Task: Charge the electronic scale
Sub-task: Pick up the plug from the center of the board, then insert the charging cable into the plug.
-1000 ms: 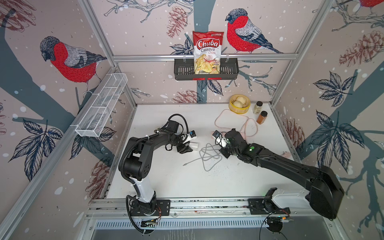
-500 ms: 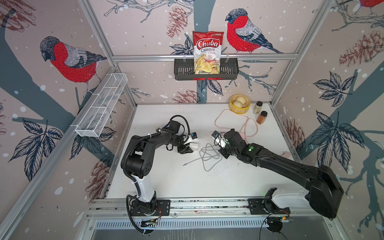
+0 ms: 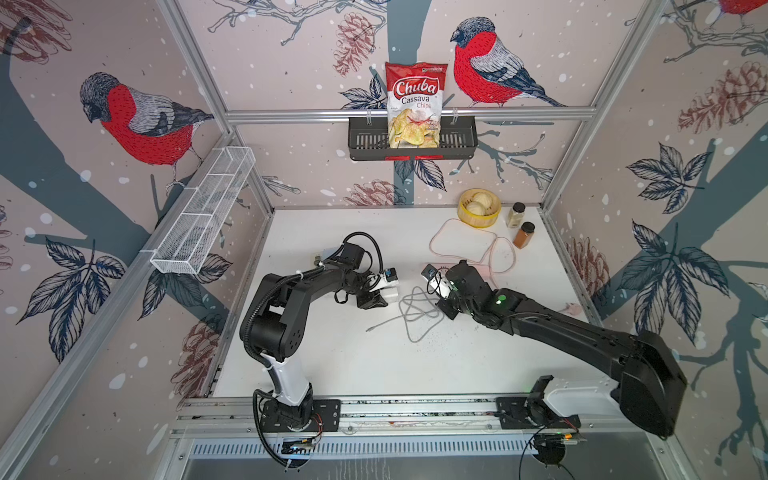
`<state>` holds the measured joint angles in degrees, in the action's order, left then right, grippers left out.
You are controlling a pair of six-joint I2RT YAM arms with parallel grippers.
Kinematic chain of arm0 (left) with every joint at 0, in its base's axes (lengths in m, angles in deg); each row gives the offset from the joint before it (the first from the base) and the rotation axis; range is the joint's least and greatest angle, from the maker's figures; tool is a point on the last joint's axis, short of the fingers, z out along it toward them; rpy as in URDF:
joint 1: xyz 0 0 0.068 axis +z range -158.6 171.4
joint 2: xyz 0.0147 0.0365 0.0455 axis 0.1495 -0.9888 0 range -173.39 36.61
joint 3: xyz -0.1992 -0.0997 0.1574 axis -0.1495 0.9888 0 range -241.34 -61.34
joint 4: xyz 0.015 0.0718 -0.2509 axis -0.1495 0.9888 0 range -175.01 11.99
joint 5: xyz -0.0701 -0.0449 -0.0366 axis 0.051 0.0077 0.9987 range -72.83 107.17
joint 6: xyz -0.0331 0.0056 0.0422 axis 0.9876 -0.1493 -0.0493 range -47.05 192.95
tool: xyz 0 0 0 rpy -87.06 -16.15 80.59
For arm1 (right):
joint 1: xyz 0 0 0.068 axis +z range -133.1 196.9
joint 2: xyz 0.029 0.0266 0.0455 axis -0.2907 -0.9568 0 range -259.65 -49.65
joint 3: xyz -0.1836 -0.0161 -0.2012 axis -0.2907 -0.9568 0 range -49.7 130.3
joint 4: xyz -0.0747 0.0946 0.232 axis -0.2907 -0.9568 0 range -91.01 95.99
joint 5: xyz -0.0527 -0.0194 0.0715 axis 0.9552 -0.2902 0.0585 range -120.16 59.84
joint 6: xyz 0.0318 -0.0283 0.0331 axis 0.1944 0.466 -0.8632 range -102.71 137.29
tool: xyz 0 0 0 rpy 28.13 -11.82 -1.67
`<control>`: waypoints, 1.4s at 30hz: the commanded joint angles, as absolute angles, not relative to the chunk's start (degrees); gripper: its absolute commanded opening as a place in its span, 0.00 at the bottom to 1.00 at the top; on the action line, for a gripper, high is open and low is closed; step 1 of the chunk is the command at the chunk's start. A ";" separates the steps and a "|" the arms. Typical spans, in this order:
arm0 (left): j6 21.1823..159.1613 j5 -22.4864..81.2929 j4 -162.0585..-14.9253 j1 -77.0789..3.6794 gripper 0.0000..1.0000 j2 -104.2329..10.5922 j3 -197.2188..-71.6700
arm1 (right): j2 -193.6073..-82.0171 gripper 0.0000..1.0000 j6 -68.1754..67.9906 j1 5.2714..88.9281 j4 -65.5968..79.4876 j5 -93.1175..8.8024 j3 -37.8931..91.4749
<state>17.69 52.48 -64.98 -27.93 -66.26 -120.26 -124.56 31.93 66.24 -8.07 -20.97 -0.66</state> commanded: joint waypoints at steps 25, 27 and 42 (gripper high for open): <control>24.52 65.42 -42.47 -26.53 0.00 -49.36 -126.50 | -118.72 0.00 62.18 67.55 7.10 -13.10 -3.66; 23.20 66.04 -40.05 -26.57 0.00 -47.04 -126.49 | -117.80 0.00 66.01 68.29 9.19 -13.07 -4.90; 21.01 62.53 -34.64 -30.08 0.00 -43.90 -130.51 | -118.71 0.00 66.92 72.51 -7.88 -33.26 3.12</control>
<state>21.71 63.39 -34.53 -29.38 -44.40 -129.89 -117.59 70.68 72.49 0.04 -25.25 0.19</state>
